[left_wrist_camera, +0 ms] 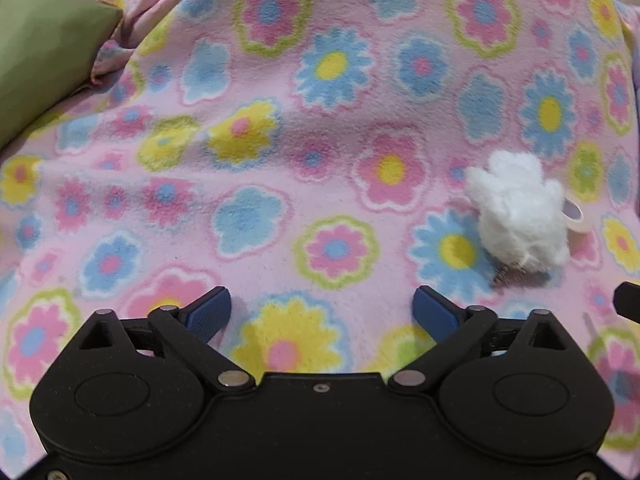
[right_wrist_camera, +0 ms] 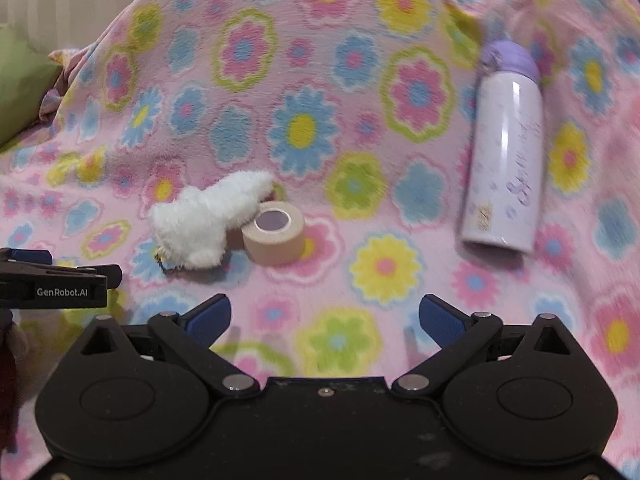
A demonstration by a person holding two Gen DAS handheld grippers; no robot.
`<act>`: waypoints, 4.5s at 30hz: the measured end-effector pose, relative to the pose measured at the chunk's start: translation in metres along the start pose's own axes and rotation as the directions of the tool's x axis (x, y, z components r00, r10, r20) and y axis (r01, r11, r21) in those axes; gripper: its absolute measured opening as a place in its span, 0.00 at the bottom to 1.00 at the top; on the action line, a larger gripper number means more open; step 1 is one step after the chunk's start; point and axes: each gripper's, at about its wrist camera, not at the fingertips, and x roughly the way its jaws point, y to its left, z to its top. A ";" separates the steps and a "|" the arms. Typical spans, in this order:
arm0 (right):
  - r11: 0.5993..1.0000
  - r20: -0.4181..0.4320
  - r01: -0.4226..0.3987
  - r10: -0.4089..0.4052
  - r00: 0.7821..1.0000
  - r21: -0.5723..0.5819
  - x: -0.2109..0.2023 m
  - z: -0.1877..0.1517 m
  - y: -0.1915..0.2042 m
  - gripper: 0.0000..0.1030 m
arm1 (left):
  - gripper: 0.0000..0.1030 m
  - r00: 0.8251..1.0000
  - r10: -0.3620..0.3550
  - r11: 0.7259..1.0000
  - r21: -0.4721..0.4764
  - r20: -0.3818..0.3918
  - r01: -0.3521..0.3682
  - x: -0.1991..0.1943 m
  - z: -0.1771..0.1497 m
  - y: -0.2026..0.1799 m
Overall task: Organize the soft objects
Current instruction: 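Move both open tools toward the white fluffy plush and beige tape roll, then grasp the beige tape roll with the right tool, then grasp the white fluffy plush with the left tool while the right tool holds the tape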
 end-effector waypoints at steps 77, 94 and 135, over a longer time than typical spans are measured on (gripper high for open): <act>0.997 0.010 -0.067 0.067 0.998 0.026 0.021 -0.011 -0.010 0.54 | 0.96 0.974 -0.221 0.975 0.025 0.054 0.220 -0.014 0.055 -0.028; 0.997 0.012 -0.071 0.071 0.997 0.038 0.022 -0.011 -0.010 0.55 | 0.45 0.953 -0.289 0.957 -0.039 -0.091 0.286 0.041 0.066 -0.062; 0.997 0.013 -0.068 0.067 0.998 0.032 0.022 -0.011 -0.009 0.55 | 0.89 0.924 -0.379 0.916 0.122 -0.051 0.382 -0.045 0.026 0.021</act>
